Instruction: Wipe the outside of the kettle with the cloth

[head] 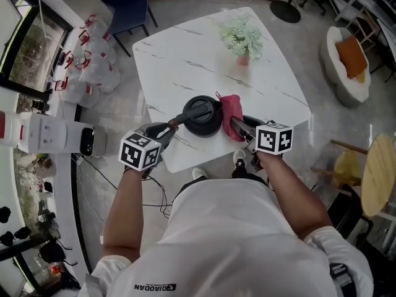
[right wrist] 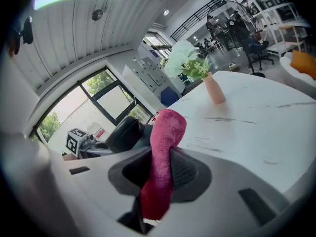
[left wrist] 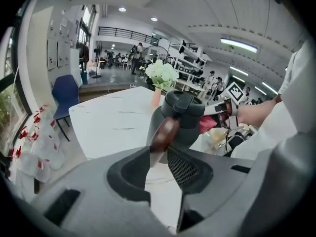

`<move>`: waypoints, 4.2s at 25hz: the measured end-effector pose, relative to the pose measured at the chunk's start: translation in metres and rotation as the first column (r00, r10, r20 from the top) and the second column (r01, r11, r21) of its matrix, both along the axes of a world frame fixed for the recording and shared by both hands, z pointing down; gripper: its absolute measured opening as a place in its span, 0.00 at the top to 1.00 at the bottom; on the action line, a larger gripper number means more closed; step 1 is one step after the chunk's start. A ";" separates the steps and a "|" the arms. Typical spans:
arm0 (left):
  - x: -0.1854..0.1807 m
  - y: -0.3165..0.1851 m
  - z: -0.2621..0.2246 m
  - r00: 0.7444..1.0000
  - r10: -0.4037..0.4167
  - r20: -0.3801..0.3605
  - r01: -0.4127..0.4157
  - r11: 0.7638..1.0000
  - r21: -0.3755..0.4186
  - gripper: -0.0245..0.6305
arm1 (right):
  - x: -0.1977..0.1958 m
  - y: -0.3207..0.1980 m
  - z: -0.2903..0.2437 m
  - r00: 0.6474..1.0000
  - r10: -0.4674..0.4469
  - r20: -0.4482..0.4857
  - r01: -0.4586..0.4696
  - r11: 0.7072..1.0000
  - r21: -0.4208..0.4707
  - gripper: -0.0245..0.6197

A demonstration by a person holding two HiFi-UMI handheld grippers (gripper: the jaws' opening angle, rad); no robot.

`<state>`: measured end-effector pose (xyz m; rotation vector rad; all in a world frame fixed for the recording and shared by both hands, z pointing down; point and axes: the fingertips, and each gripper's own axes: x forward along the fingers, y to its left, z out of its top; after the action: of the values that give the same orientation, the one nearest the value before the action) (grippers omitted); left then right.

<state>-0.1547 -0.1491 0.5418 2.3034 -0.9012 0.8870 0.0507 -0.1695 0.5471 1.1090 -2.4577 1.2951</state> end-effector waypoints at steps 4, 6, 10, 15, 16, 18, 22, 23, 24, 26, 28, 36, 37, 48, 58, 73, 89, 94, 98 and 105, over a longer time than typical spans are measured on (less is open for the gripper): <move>0.001 -0.007 -0.001 0.993 0.087 0.080 -0.094 0.992 0.084 0.73 | 0.002 0.001 -0.002 1.000 0.012 -0.004 -0.012 1.000 0.003 0.81; 0.003 -0.012 -0.001 0.981 0.148 0.126 -0.164 0.978 0.129 0.61 | 0.002 0.002 -0.003 1.000 0.015 -0.007 -0.015 1.000 0.007 0.81; 0.025 -0.022 -0.006 0.962 0.260 0.080 -0.270 0.951 0.154 0.59 | 0.003 0.004 -0.003 1.000 0.027 -0.010 -0.027 0.999 0.017 0.81; 0.038 -0.019 -0.001 0.926 0.373 0.061 -0.377 0.921 0.099 0.73 | 0.009 0.005 -0.005 0.998 0.057 -0.012 -0.057 0.998 0.020 0.81; 0.039 -0.017 -0.001 0.923 0.379 0.059 -0.384 0.918 0.100 0.75 | 0.010 0.005 -0.006 0.998 0.061 -0.012 -0.061 0.998 0.021 0.81; 0.038 -0.017 -0.001 0.927 0.372 0.052 -0.376 0.921 0.102 0.75 | 0.012 0.006 -0.007 0.998 0.066 -0.010 -0.066 0.998 0.025 0.81; 0.041 -0.017 -0.002 0.949 0.315 -0.003 -0.314 0.946 0.084 0.77 | 0.015 0.004 -0.013 0.997 0.074 0.002 -0.074 0.997 0.032 0.81; 0.042 -0.018 -0.003 0.958 0.284 -0.032 -0.281 0.957 0.072 0.78 | 0.016 0.003 -0.017 0.997 0.078 0.013 -0.078 0.996 0.036 0.81; 0.041 -0.020 -0.004 0.967 0.244 -0.068 -0.240 0.969 0.059 0.79 | 0.016 0.002 -0.023 0.996 0.082 0.031 -0.084 0.996 0.040 0.81; 0.037 -0.027 -0.004 0.978 0.151 -0.144 -0.148 0.989 0.028 0.80 | 0.013 -0.003 -0.040 0.992 0.089 0.094 -0.094 0.994 0.049 0.81; 0.031 -0.031 -0.004 0.978 0.087 -0.190 -0.086 0.996 0.013 0.81 | 0.003 -0.010 -0.062 0.977 0.086 0.195 -0.098 0.994 0.053 0.81; 0.026 -0.025 -0.002 0.974 0.010 -0.226 -0.004 1.000 0.026 0.81 | -0.070 -0.048 -0.088 0.882 0.077 0.465 -0.046 0.996 -0.078 0.81; 0.025 -0.024 -0.001 0.973 -0.005 -0.232 0.011 1.000 0.026 0.81 | -0.073 -0.050 -0.079 0.906 0.080 0.415 -0.052 0.996 -0.079 0.81; 0.031 -0.016 -0.001 0.965 -0.070 -0.252 0.082 0.996 0.038 0.81 | -0.050 -0.070 -0.018 0.991 0.095 0.094 -0.090 0.994 -0.057 0.82; 0.027 -0.017 0.002 0.947 -0.134 -0.293 0.142 0.990 0.005 0.81 | -0.031 -0.074 0.046 0.995 0.081 -0.059 -0.089 0.987 -0.131 0.82; 0.023 -0.018 0.004 0.938 -0.163 -0.306 0.166 0.986 -0.017 0.81 | 0.014 -0.059 0.104 0.960 0.078 -0.269 -0.127 0.977 -0.171 0.82; 0.011 -0.026 0.005 0.844 -0.355 -0.401 0.326 0.935 -0.142 0.81 | -0.106 -0.005 -0.131 0.927 -0.209 0.312 0.143 0.965 0.219 0.82; 0.007 -0.028 0.004 0.826 -0.391 -0.407 0.357 0.920 -0.161 0.81 | -0.137 -0.014 -0.082 0.974 -0.197 0.111 0.170 0.962 0.213 0.82; 0.008 -0.026 0.004 0.836 -0.382 -0.394 0.350 0.924 -0.154 0.81 | -0.122 -0.015 -0.036 0.989 -0.140 -0.035 0.145 0.968 0.207 0.81; 0.007 -0.028 0.003 0.821 -0.406 -0.401 0.366 0.914 -0.175 0.81 | -0.083 -0.024 0.003 0.996 -0.030 -0.080 0.041 0.991 0.129 0.81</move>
<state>-0.1477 -0.1771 0.5450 2.0092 -1.0463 0.2207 -0.0322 -0.1932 0.5502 1.1172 -2.5234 1.0729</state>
